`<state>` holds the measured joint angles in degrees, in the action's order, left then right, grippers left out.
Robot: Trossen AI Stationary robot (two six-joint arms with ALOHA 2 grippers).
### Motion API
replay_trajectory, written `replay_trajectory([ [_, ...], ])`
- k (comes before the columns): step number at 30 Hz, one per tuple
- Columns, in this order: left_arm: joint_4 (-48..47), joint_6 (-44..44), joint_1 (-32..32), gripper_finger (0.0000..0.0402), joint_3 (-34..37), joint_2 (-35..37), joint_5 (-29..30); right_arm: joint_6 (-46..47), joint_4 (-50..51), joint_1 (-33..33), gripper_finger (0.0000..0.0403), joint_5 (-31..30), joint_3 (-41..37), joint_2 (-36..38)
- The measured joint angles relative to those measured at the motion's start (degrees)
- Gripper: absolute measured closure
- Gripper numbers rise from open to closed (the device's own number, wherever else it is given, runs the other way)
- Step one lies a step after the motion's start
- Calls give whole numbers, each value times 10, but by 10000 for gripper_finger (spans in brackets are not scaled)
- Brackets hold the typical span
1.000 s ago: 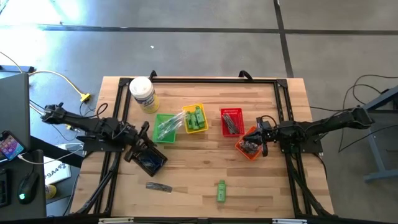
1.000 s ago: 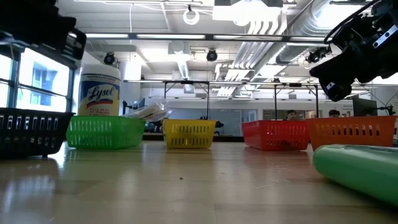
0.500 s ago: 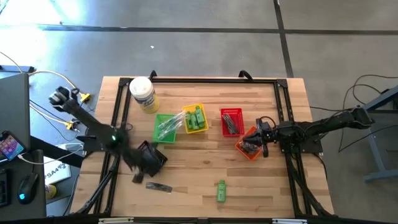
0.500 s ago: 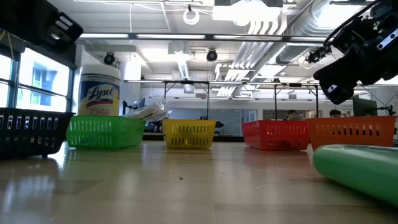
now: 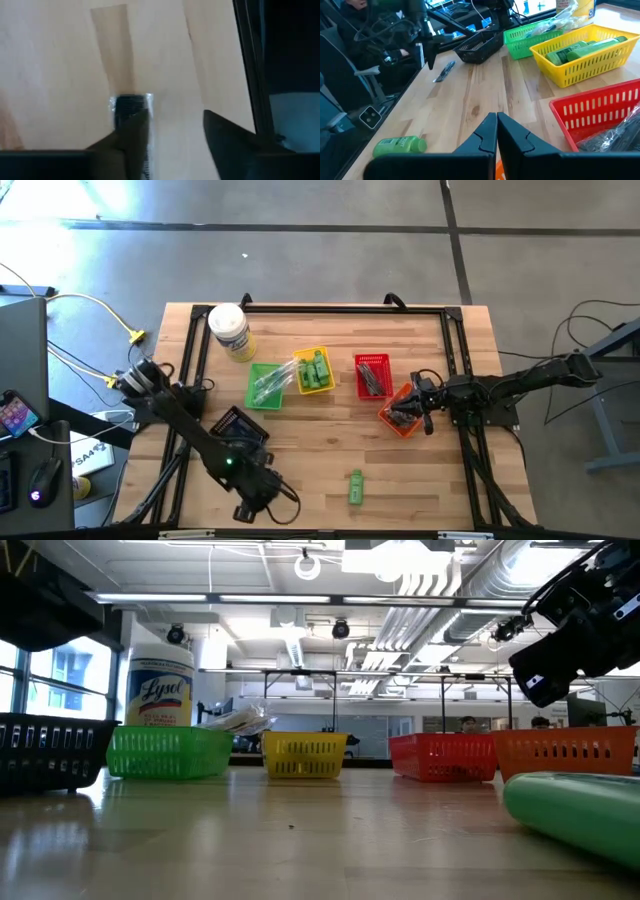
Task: Pick & Place Travel size toiletries
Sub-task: Put the black comb into the red basket
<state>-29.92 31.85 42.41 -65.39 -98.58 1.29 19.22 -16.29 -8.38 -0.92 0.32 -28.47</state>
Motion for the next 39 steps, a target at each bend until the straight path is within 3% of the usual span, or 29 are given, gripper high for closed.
replay_trajectory([
  [7, -112, 4, 0, 102, -79, -56, 27, 0, 6, 0, 399, 10, 0, 0],
  [12, -114, 1, 0, 66, -81, -84, 10, -1, 16, 0, 399, 12, 0, 0],
  [26, -155, 1, 0, 75, -82, -121, 13, -16, 28, 0, 399, 12, 0, 0],
  [39, -69, 51, -4, 188, 1, -118, 6, -19, 29, 0, 399, 15, 0, 0],
])
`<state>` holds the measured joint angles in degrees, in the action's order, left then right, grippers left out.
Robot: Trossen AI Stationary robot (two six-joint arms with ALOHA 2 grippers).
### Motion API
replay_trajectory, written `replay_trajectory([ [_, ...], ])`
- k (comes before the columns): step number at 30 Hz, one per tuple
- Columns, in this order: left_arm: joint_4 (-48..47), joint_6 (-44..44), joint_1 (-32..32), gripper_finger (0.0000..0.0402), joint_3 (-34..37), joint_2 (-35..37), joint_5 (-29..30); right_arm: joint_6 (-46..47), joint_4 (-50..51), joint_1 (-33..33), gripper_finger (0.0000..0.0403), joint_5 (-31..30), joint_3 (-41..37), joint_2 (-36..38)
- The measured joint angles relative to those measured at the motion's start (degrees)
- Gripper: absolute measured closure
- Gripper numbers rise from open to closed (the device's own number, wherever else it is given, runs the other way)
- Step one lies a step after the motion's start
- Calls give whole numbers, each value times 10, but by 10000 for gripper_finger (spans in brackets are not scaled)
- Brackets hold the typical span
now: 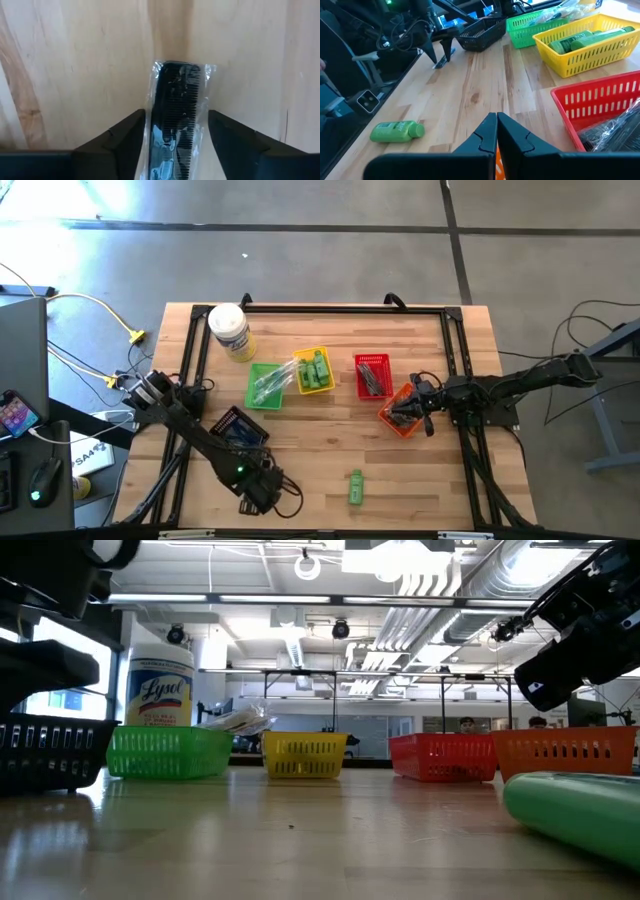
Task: Pick & Place Travel size toiletries
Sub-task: Put the black comb into the red basket
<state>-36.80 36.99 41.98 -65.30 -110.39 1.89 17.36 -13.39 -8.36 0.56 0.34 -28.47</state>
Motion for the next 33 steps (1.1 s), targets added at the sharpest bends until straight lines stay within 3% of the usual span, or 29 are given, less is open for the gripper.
replay_trajectory([
  [8, 9, 19, 0, 244, 2, 0, 8, -7, 0, 0, 399, 0, 0, 0],
  [16, 38, 68, 0, 329, -2, -1, 19, -7, 0, 0, 399, 0, 0, 0],
  [24, 26, 34, 1, 390, -33, -4, 22, -7, -1, 0, 399, 0, 0, 0],
  [33, -71, -37, 21, 401, -117, -10, 91, 3, -1, 0, 399, 1, 0, 0],
])
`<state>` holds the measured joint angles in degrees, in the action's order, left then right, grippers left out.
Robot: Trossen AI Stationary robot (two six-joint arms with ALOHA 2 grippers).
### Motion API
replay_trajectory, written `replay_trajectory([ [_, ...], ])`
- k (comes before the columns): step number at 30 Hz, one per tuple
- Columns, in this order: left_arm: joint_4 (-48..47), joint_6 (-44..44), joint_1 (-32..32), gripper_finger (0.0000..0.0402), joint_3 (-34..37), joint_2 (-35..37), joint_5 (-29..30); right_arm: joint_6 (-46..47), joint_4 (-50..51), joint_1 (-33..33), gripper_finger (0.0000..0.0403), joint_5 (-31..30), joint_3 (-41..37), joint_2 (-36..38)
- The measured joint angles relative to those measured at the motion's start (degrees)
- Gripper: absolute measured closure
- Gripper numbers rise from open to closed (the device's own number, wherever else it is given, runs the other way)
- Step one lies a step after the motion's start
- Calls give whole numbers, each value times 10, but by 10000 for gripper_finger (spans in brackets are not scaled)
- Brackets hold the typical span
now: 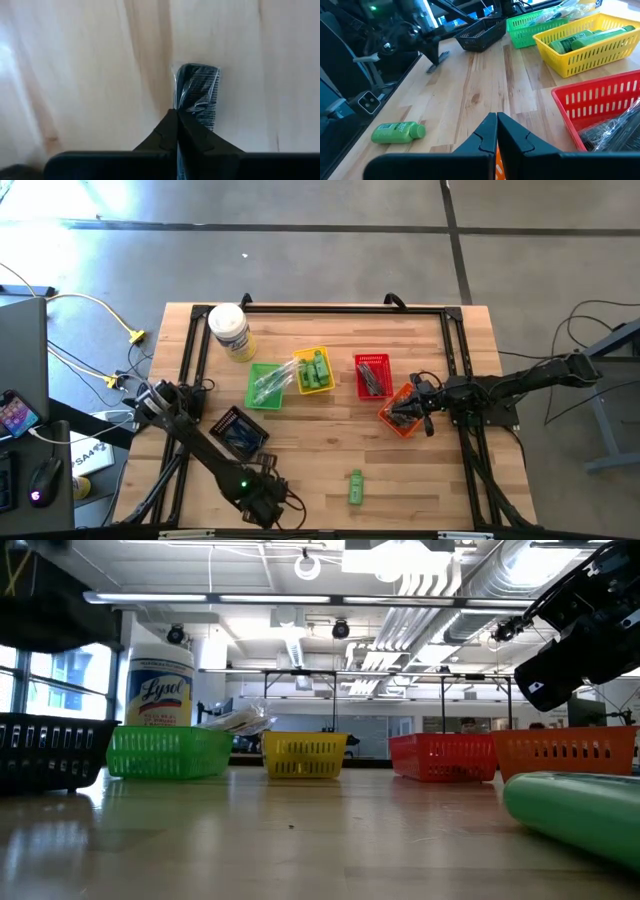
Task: Pick & Place Travel size toiletries
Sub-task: Put the black comb into the red basket
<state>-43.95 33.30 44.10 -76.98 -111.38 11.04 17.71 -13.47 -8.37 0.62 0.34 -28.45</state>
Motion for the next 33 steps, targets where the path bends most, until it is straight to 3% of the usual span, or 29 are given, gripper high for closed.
replay_trajectory([
  [11, -99, -85, 2, 401, -127, 3, 78, 0, 0, 0, 399, 0, 0, 0],
  [15, -92, -147, 2, 401, -149, 15, 108, 2, 0, 0, 399, 9, 0, 0],
  [26, -22, -310, -38, 401, -153, 146, 119, 31, -2, 0, 399, 25, 0, 0],
  [33, -12, -345, -78, 401, -78, 273, 103, 42, -4, 0, 399, 28, 0, 0],
])
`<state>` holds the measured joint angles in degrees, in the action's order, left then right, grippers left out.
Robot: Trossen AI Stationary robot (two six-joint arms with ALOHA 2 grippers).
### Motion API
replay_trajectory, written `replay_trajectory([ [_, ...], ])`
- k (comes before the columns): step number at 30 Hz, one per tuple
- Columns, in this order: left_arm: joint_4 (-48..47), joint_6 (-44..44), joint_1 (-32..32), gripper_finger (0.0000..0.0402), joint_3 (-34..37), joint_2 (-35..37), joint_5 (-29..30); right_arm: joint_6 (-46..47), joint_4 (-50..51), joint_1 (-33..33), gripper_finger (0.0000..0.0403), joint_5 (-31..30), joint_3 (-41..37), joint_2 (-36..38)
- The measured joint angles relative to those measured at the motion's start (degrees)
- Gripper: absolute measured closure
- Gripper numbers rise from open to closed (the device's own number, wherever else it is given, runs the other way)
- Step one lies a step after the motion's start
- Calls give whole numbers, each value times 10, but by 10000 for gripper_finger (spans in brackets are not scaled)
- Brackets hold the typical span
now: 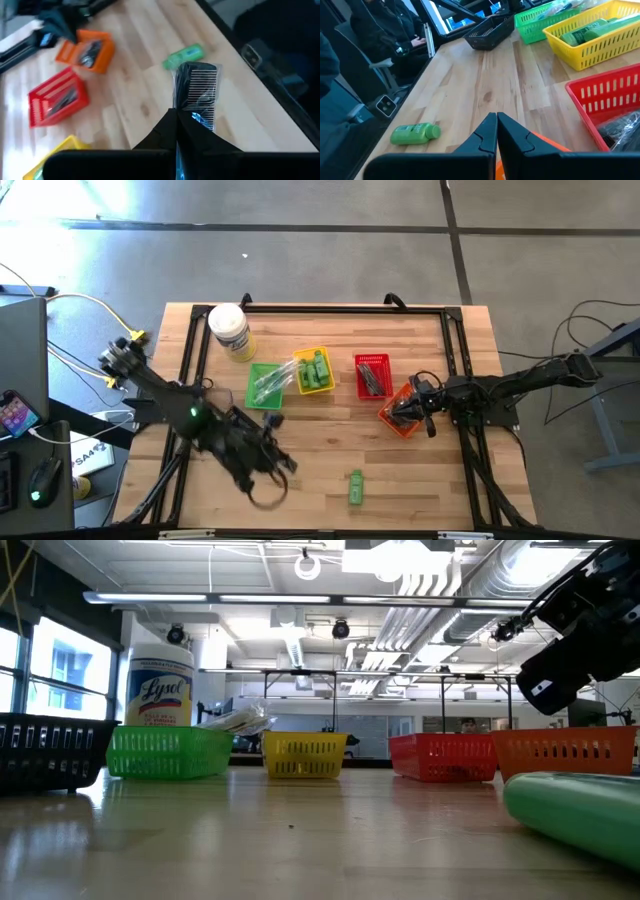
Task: Pick & Place Travel size toiletries
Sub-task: Put the black comb into the red basket
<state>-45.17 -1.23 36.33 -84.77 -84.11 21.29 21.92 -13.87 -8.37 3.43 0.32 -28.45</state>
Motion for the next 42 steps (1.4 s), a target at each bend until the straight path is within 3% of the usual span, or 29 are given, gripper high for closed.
replay_trajectory([
  [5, 62, 0, -36, 401, 123, 111, -32, 6, -1, 0, 399, 0, 0, 0],
  [11, 237, 15, -65, 401, 324, 251, -58, 5, -3, 0, 399, -10, 0, 0],
  [20, 337, 26, -80, 401, 502, 361, -65, -6, -59, -4, 399, -19, 0, 0],
  [30, 360, 15, -80, 401, 537, 398, -65, -61, -84, -42, 399, -40, 0, 4],
  [34, 364, 17, -102, 401, 531, 386, -90, -68, -83, -45, 399, -74, 0, 4],
  [42, 400, -3, -177, 401, 501, 344, -162, -53, -77, -49, 399, -60, 0, 3],
])
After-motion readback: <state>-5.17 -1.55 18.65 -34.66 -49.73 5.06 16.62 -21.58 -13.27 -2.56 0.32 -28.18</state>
